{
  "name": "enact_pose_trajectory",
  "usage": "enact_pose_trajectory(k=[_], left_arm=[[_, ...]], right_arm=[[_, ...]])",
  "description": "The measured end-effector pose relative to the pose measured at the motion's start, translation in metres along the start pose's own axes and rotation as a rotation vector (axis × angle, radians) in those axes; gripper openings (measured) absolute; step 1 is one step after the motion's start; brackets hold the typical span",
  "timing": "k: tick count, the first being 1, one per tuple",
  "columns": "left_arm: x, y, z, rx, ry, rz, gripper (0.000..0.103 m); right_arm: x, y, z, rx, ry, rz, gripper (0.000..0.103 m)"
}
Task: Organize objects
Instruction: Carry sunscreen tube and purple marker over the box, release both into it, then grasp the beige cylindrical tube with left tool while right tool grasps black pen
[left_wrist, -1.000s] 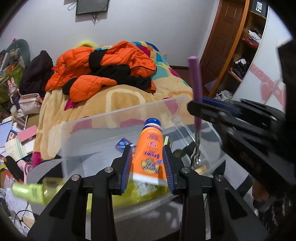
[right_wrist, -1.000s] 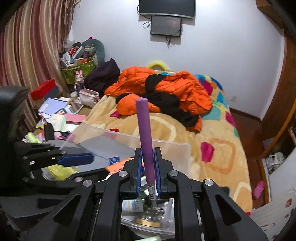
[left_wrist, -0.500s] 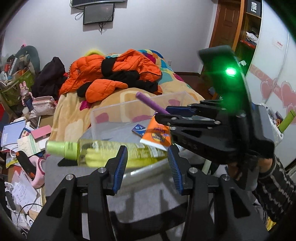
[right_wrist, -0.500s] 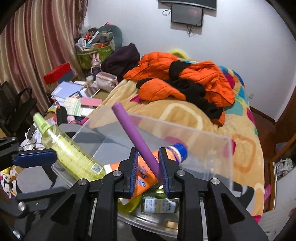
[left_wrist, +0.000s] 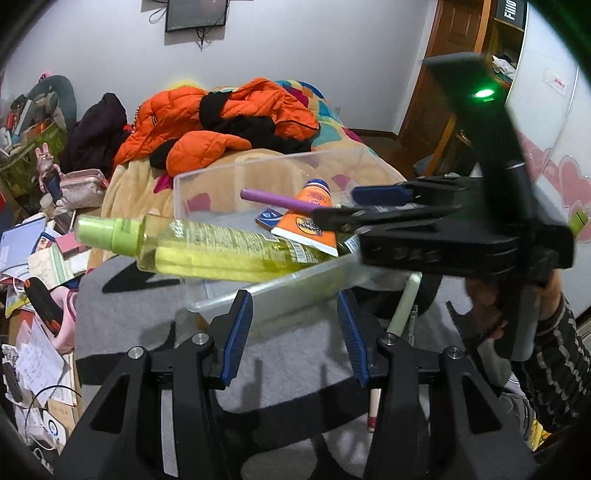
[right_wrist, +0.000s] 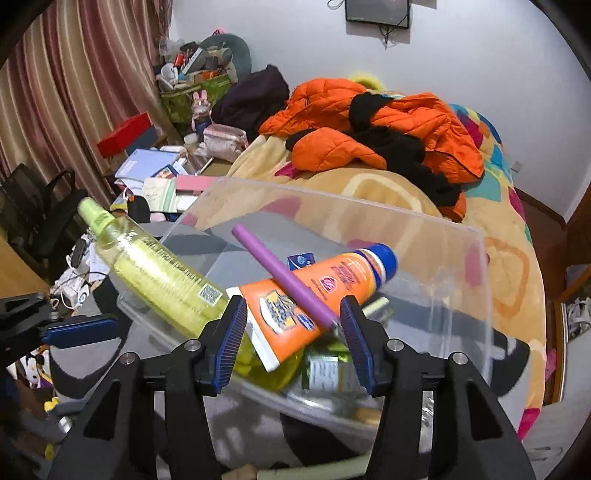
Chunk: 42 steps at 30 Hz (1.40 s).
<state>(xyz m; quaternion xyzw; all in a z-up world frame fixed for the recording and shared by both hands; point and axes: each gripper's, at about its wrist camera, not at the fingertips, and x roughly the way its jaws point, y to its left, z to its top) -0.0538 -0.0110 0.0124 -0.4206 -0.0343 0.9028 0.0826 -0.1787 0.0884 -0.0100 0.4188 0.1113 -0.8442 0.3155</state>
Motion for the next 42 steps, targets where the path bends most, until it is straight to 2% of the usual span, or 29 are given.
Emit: enact_pose_trajectory(k=[5,12,16,22,25,27,29,31,34,38,42], left_arm=[[0.005,-0.011,-0.007,0.014,0.018,-0.020,0.051],[0.021,-0.031,-0.024,0.051,0.081,-0.057,0.053],[0.032,-0.041,-0.036,0.058,0.127,-0.092,0.053],[0.044,-0.055,-0.053,0.080,0.180,-0.119,0.053],[0.049,-0.057,-0.060,0.093,0.198,-0.106,0.051],[0.052,-0.055,-0.065,0.093,0.203,-0.093,0.046],[0.052,-0.051,-0.069,0.090,0.198,-0.079,0.040],[0.050,-0.049,-0.071,0.092,0.189,-0.060,0.029],[0.050,-0.044,-0.072,0.085,0.182,-0.035,0.016],[0.046,-0.035,-0.076,0.064,0.169,-0.016,0.015],[0.043,-0.025,-0.076,0.046,0.160,0.002,0.015]], right_arm=[[-0.034,-0.015,-0.017,0.054,-0.060,-0.025,0.058],[-0.065,-0.025,-0.060,0.118,-0.099,-0.141,0.060],[-0.062,-0.025,-0.090,0.157,-0.056,-0.191,0.060],[-0.045,-0.019,-0.123,0.213,0.036,-0.137,0.060],[-0.039,-0.015,-0.132,0.236,0.064,-0.107,0.058],[-0.035,-0.013,-0.136,0.235,0.078,-0.124,0.058],[-0.030,-0.012,-0.140,0.247,0.102,-0.089,0.058],[-0.029,-0.011,-0.143,0.258,0.104,-0.064,0.060],[-0.029,-0.004,-0.144,0.235,0.101,-0.079,0.060],[-0.030,0.006,-0.142,0.234,0.098,-0.064,0.059],[-0.026,0.021,-0.147,0.179,0.091,-0.120,0.058]])
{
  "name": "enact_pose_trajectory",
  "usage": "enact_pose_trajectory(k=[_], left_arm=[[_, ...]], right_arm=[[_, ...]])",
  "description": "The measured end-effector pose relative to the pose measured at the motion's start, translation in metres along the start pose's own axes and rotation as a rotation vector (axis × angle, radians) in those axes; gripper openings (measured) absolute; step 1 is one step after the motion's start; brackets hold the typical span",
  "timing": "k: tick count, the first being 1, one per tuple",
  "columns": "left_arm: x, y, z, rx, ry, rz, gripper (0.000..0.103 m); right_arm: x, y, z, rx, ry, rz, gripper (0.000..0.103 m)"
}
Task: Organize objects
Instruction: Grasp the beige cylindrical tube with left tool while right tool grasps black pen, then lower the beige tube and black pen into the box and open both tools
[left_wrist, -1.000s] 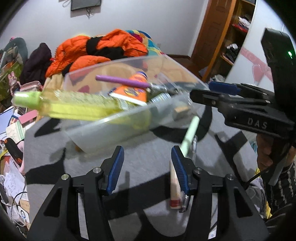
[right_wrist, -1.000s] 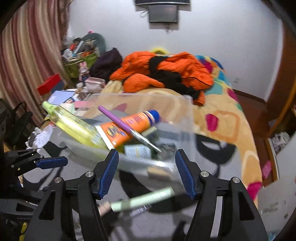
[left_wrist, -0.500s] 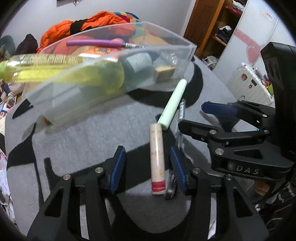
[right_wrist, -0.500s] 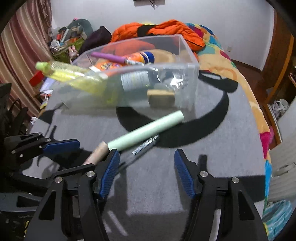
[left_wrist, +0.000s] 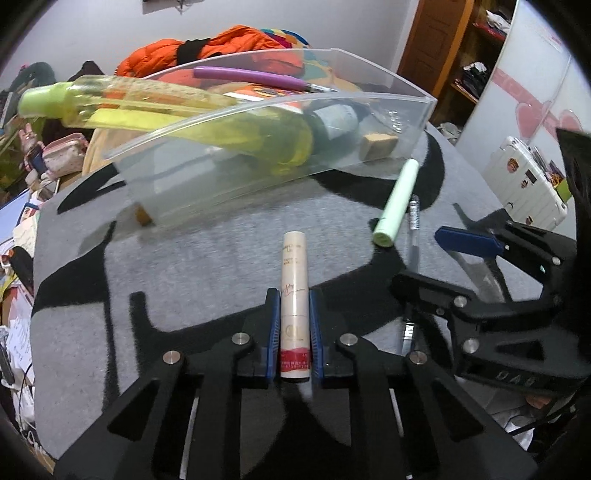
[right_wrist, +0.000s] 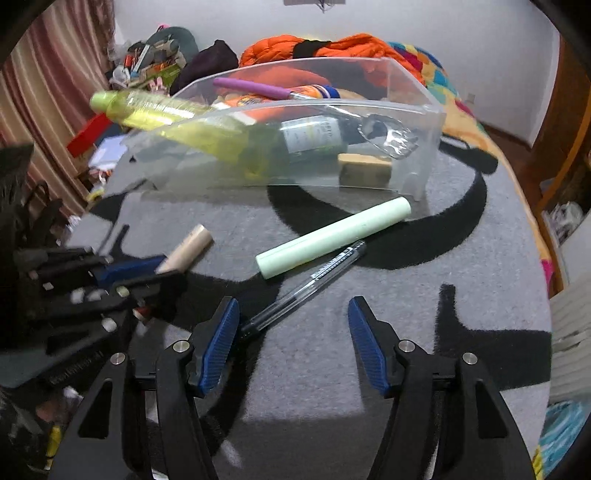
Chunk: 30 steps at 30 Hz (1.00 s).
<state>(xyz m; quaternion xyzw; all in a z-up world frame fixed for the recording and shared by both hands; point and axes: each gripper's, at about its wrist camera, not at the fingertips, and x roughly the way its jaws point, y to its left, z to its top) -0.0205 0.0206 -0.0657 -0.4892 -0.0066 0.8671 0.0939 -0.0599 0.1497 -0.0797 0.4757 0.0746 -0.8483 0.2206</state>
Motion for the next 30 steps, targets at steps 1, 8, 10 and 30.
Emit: enact_pose_trajectory(k=[1,8,10,30], left_arm=[[-0.001,0.002,-0.001,-0.005,-0.002,0.004,0.015],[-0.012,0.021,-0.001,-0.064,-0.028,-0.007,0.015],[-0.014,0.023,-0.001,-0.079,-0.036,-0.017,0.015],[-0.069,0.041,0.038,-0.115,-0.190,-0.082,0.015]], right_arm=[[0.001,0.005,-0.002,-0.025,-0.004,-0.024,0.054],[-0.009,-0.007,-0.012,-0.072,0.007,-0.046,0.017],[-0.013,-0.019,-0.014,-0.050,0.017,-0.027,0.010],[-0.058,-0.066,0.022,0.093,-0.144,0.028,0.009]])
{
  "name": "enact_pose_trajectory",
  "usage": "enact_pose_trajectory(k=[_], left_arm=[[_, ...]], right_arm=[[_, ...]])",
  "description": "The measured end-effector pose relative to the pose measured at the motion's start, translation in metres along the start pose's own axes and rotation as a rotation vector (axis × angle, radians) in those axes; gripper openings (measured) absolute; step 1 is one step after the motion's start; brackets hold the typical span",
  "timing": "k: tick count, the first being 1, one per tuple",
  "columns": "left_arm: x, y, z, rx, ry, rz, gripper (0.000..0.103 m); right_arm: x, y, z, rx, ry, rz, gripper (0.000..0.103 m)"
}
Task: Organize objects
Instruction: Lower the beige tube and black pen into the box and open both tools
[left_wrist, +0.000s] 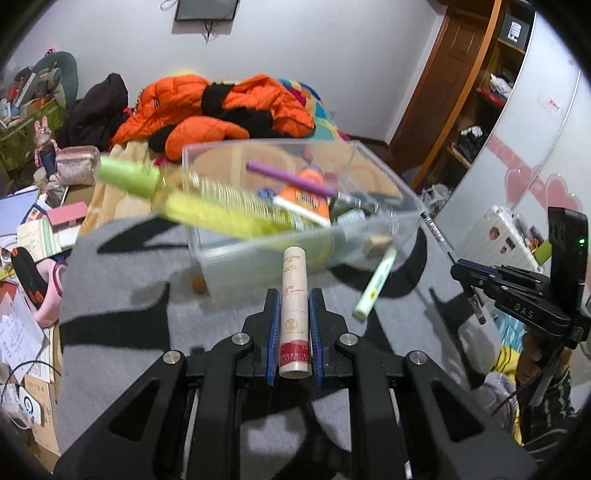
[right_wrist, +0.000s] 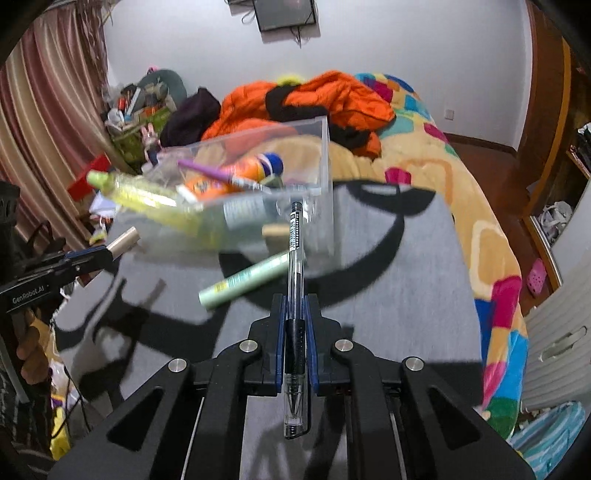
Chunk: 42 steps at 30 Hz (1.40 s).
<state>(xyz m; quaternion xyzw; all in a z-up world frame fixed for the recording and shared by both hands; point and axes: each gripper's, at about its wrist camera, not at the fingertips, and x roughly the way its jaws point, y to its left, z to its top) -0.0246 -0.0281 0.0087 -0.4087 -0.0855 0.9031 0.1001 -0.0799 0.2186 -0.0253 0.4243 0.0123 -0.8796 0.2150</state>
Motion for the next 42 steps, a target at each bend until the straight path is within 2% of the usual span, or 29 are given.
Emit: enact_pose_trajectory(k=[10,18,29,34,42], left_arm=[[-0.010,0.017,0.045,-0.021,-0.067,0.021,0.015],[-0.002,0.029,0.077,-0.039,-0.072,0.041,0.015],[0.045,0.021,0.098,-0.024,-0.006,0.050,0.015],[0.069,0.016,0.100,-0.012,0.042,0.060,0.015],[0.084,0.009,0.095,0.013,0.077,0.056,0.015]], right_arm=[[-0.001,0.010,0.054,-0.072,-0.109,0.010,0.009],[0.017,0.016,0.091,-0.111,-0.128,0.018,0.009],[0.068,0.031,0.119,-0.148,-0.059,0.017,0.009],[0.093,0.034,0.123,-0.165,-0.010,0.002,0.009],[0.117,0.029,0.120,-0.163,0.053,-0.002,0.009]])
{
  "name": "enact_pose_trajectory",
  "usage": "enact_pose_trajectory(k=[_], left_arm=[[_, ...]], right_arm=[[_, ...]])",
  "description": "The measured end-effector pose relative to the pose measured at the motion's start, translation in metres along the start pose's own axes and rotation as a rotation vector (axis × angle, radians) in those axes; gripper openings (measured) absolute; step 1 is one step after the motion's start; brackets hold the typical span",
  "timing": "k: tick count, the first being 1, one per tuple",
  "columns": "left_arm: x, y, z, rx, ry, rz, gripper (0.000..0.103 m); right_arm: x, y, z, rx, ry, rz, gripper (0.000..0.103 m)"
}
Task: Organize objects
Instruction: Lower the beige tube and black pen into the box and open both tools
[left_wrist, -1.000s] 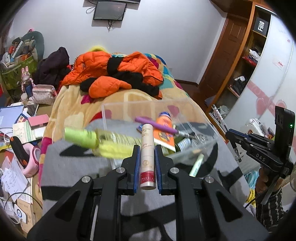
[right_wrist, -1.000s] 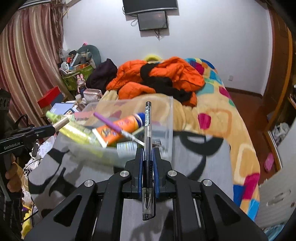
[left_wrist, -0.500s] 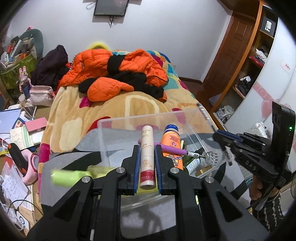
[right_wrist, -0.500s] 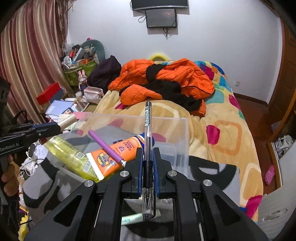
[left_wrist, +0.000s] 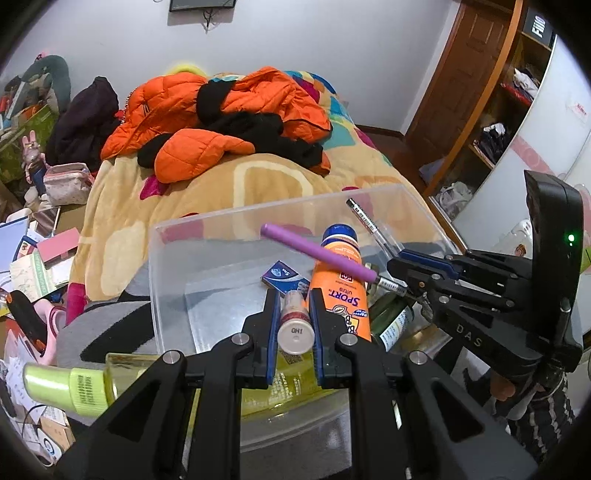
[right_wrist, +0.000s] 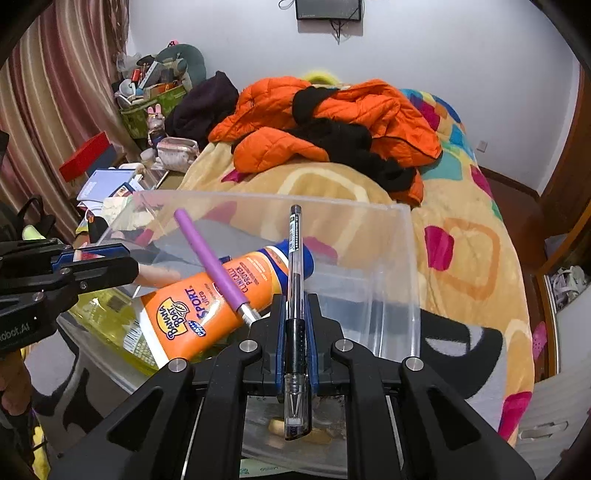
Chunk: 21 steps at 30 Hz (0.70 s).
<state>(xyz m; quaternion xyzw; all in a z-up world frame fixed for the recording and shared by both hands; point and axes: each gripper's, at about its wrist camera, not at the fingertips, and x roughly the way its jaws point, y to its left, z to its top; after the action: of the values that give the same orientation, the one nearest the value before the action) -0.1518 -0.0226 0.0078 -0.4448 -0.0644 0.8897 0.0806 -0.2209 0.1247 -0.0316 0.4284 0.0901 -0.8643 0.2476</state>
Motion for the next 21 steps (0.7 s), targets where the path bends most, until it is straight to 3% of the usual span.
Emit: enact_pose_trajectory(k=[12,14,17,21], left_arm=[[-0.021,-0.017,-0.008,0.068,-0.040,0.012,0.015],[-0.026,-0.019,-0.010,0.076,-0.049,0.011,0.016],[-0.041,-0.019,-0.015,0.084,-0.074,0.019,0.028],[-0.063,-0.014,-0.025,0.086,-0.111,0.025,0.042]], right_arm=[[0.002,0.000,-0.001,-0.005,0.025,-0.018,0.011],[-0.003,0.000,-0.002,-0.002,0.017,-0.021,0.022],[-0.016,0.000,-0.006,0.001,-0.012,-0.011,0.045],[-0.040,0.003,-0.013,-0.012,-0.060,-0.019,0.052]])
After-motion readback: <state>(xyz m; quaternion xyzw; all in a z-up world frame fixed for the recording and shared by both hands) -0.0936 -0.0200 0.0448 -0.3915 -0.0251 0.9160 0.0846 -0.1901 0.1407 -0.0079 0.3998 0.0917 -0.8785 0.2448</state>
